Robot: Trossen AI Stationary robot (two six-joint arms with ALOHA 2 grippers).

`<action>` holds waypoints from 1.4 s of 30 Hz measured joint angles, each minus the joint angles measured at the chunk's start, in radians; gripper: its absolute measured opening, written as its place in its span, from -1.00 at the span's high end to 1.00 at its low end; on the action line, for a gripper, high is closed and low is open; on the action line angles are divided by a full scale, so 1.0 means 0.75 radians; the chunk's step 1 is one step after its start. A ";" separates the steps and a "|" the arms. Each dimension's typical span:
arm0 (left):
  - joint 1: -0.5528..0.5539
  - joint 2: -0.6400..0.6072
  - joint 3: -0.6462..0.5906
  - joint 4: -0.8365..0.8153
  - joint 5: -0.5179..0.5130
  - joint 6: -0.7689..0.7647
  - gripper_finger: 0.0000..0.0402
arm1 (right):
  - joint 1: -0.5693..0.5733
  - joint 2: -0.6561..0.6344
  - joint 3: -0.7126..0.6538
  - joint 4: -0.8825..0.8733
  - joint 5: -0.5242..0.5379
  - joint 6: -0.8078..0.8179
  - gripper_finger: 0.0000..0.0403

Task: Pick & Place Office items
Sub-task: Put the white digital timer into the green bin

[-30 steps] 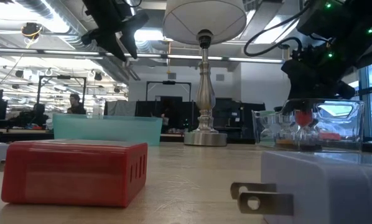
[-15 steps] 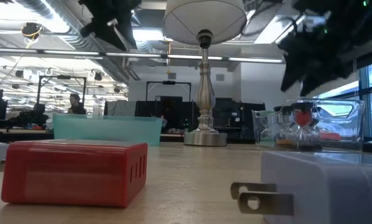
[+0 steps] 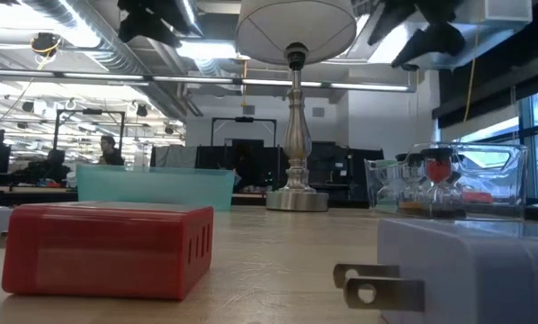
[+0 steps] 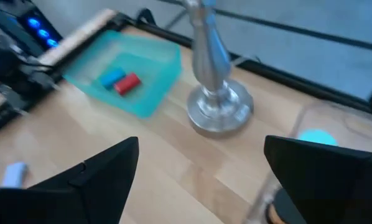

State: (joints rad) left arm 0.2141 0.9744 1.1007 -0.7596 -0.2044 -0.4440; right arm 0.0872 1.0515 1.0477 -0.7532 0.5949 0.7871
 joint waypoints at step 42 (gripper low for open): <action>-1.042 0.721 0.000 -0.271 0.290 0.630 0.15 | 0.125 0.313 0.000 0.077 -0.211 -0.023 -0.74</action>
State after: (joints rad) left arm -0.5677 1.5152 1.1007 -0.9627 0.0129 0.0285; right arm 0.1806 1.2861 1.0477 -0.6952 0.4363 0.7701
